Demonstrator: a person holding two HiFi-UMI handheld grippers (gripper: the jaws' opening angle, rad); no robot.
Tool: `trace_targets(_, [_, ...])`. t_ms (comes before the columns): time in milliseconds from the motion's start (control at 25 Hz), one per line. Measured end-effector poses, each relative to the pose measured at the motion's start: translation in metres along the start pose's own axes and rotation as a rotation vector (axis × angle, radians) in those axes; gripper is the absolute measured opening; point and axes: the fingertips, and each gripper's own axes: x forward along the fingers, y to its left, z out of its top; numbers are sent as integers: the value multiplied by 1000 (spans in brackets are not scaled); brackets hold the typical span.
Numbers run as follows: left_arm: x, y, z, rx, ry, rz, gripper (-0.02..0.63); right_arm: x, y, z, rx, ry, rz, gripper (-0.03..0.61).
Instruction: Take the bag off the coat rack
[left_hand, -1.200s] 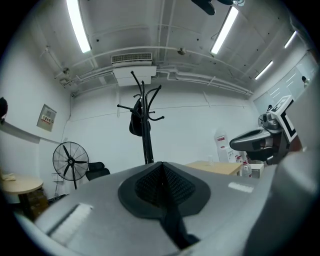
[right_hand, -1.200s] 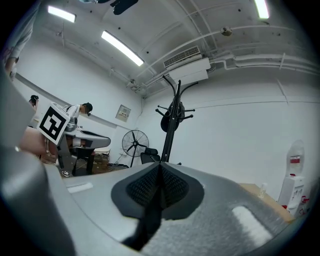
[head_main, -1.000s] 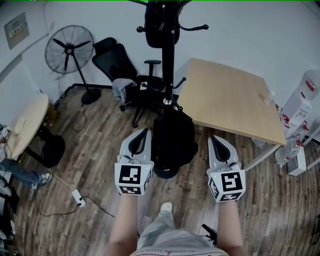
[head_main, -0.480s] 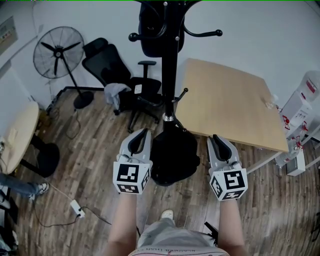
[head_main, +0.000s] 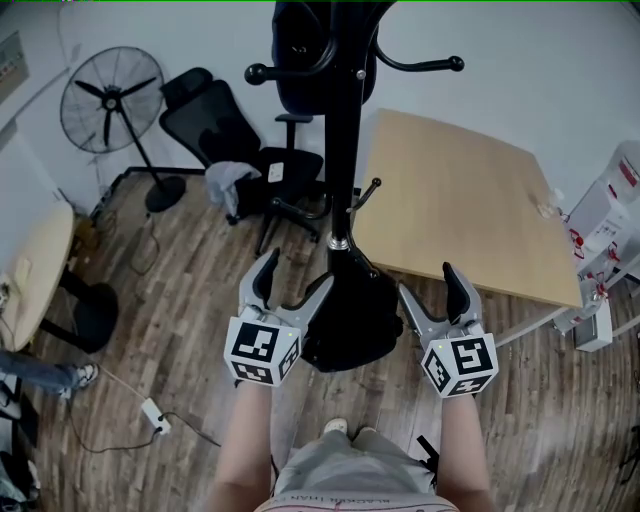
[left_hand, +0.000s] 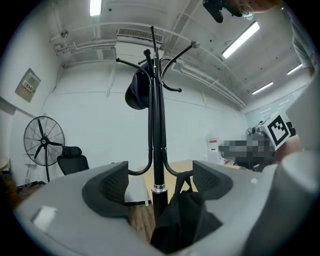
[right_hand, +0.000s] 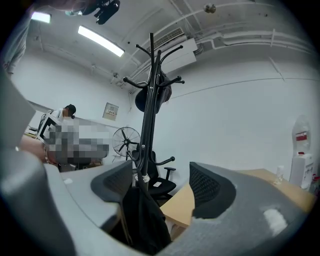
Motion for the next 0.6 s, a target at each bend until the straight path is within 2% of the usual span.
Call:
trace_targets(240, [-1, 3, -15, 16, 41, 21, 368, 9, -1, -17, -7, 41, 61, 356])
trace_targets(600, [0, 1, -63, -47, 142, 63, 354, 24, 1, -74, 37, 154, 173, 353])
